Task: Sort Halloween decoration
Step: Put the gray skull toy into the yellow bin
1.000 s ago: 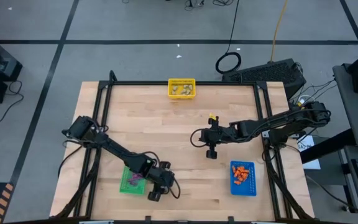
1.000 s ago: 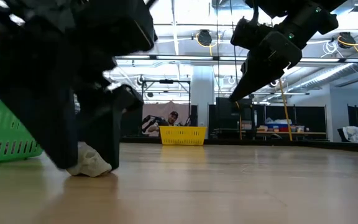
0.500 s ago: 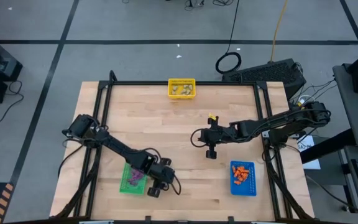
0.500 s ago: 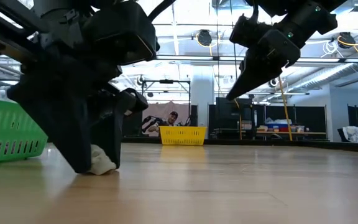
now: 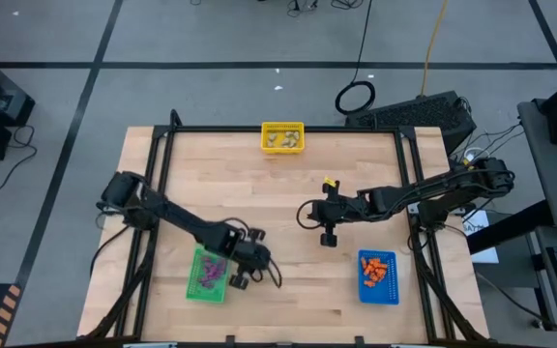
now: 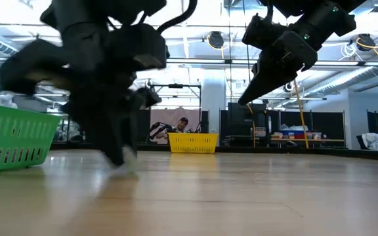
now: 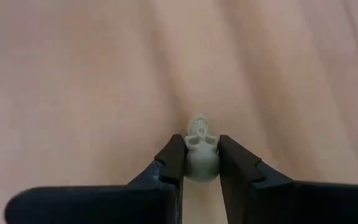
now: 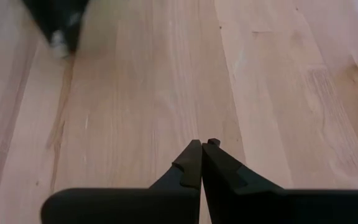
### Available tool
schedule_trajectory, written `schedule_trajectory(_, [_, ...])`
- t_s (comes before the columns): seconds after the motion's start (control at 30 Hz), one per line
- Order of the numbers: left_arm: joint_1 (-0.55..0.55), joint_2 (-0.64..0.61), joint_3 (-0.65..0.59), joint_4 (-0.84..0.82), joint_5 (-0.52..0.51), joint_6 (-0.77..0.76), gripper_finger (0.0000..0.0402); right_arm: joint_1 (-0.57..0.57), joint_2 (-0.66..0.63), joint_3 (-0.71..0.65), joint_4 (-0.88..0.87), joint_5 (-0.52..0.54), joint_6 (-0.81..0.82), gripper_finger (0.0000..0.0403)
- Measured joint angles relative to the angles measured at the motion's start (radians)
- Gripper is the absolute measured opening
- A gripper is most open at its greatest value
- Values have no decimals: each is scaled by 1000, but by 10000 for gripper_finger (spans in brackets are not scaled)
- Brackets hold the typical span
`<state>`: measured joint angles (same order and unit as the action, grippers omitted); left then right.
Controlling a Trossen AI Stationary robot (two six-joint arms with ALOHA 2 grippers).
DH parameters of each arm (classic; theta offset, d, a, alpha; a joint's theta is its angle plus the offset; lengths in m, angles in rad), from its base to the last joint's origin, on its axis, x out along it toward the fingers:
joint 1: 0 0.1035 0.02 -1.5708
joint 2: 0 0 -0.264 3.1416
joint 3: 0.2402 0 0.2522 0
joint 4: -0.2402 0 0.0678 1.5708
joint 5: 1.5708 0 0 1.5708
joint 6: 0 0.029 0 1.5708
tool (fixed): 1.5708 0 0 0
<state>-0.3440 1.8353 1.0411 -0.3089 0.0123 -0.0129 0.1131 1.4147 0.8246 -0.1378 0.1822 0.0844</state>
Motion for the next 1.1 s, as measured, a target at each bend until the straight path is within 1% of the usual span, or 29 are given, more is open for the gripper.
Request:
schedule_trajectory(0.17, [87,-116,-2,-76,-32,30,55,0,0,0,7,0,-18,0])
schedule_trajectory(0.3, [215,-176,-4,-103,-39,72,55,0,0,0,10,0,-31,0])
schedule_trajectory(0.4, [352,-194,-1,-62,-63,81,55,0,0,0,19,0,-47,0])
schedule_trajectory(0.5, [517,-199,-4,-33,-83,101,55,0,0,0,43,1,-66,0])
schedule_trajectory(0.63, [716,-200,-1,78,-59,100,55,-3,0,0,62,1,-99,0])
schedule_trajectory(0.7, [792,-197,21,93,-53,100,55,-3,0,0,60,1,-107,0])
schedule_trajectory(0.77, [845,-179,63,95,-39,100,55,-6,0,0,60,0,-108,0])
schedule_trajectory(0.87, [896,-129,133,71,26,100,55,-12,0,0,60,0,-106,0])
schedule_trajectory(0.97, [915,-54,232,39,67,99,55,-16,0,0,61,1,-105,0])
schedule_trajectory(1.1, [924,71,382,-54,71,116,55,-16,0,0,60,0,-102,0])
